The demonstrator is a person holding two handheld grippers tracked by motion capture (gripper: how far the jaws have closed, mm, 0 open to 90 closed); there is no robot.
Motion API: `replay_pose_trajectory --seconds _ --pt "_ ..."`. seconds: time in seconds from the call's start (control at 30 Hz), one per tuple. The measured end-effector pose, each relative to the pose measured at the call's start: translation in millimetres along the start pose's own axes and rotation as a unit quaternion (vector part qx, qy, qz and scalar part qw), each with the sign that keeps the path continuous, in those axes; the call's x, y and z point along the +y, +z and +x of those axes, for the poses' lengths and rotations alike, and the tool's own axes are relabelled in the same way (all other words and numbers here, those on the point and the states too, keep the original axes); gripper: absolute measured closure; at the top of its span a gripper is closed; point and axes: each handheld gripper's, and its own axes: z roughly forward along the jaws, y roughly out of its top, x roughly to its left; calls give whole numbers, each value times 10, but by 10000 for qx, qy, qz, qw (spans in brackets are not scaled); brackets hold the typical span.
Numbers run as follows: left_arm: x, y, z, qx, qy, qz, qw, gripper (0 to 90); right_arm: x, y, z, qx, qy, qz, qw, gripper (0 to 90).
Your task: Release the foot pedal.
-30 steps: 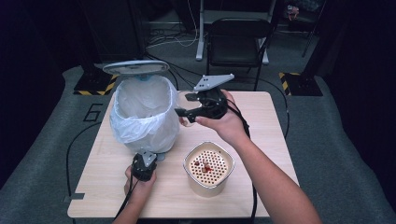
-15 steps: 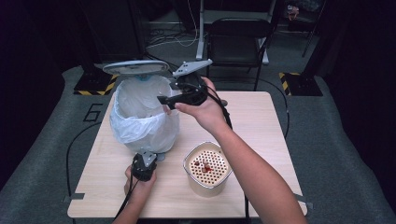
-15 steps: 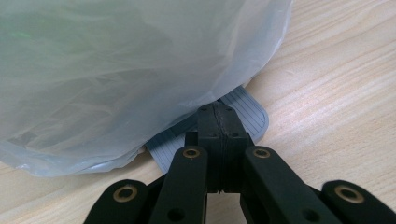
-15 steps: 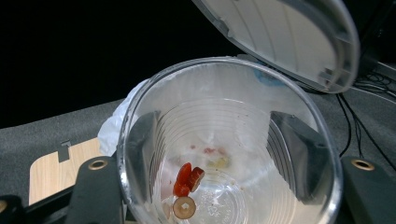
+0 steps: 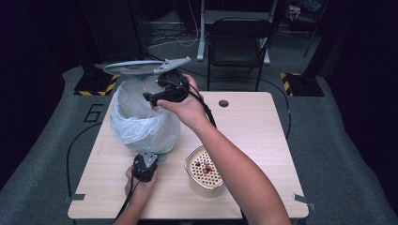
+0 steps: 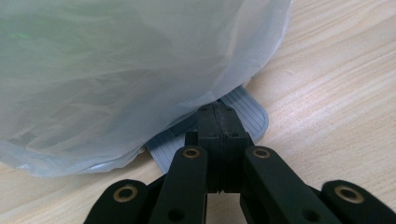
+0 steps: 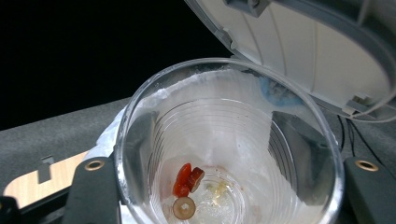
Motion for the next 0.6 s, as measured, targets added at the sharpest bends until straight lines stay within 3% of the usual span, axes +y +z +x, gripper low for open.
replay_pose_trajectory --seconds 0.6 --pt "0 -1 -2 -6 1 6 10000 898 -25 452 57 -186 151 153 9996 325"
